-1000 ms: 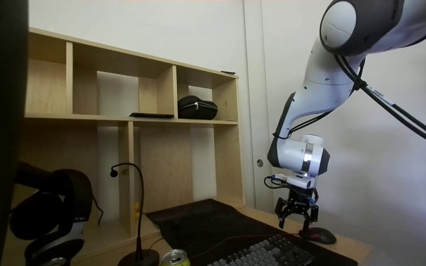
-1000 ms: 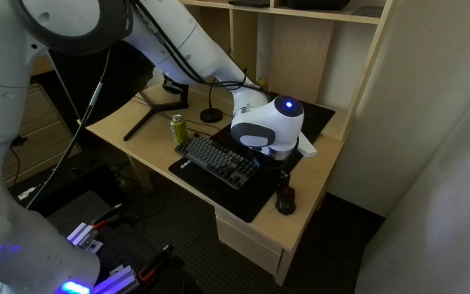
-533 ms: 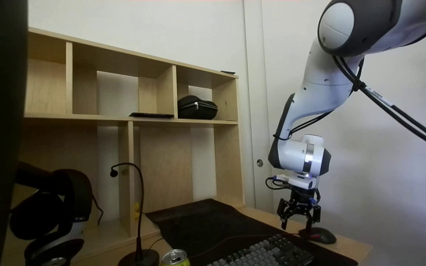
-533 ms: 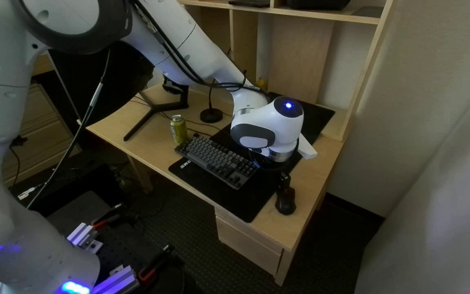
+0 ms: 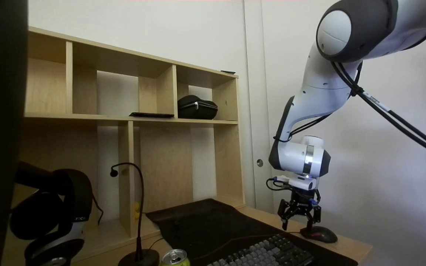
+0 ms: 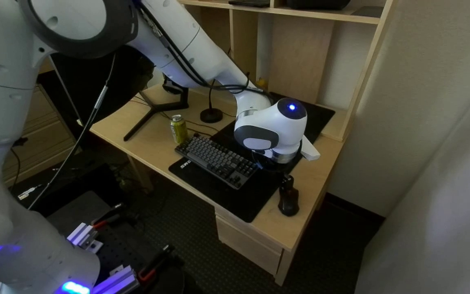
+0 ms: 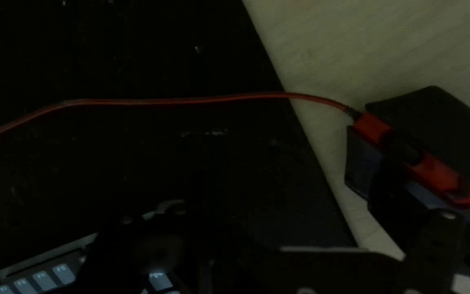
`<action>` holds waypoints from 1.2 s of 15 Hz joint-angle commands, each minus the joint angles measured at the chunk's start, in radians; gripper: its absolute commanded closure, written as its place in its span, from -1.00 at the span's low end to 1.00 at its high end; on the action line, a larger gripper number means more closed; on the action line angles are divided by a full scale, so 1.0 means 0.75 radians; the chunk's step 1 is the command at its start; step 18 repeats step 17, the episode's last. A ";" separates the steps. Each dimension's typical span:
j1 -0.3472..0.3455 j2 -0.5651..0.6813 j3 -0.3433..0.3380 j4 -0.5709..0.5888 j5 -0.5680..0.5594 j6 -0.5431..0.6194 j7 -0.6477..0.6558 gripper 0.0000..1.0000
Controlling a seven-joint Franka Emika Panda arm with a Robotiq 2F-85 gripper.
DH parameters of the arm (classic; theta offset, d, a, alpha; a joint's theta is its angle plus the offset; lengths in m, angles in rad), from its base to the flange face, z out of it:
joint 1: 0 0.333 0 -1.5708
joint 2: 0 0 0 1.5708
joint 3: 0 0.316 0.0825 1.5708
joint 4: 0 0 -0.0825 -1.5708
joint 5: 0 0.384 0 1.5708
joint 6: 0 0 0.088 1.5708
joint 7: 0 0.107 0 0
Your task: Press on the keyboard then slightly move the mouse to the right
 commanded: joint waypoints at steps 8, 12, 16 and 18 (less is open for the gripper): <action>-0.109 -0.110 0.144 -0.085 -0.032 0.086 -0.082 -1.00; -0.102 -0.249 0.151 -0.211 -0.076 0.091 -0.145 -1.00; -0.112 -0.237 0.155 -0.181 -0.117 0.057 -0.100 -1.00; -0.112 -0.252 0.156 -0.197 -0.121 0.057 -0.104 -1.00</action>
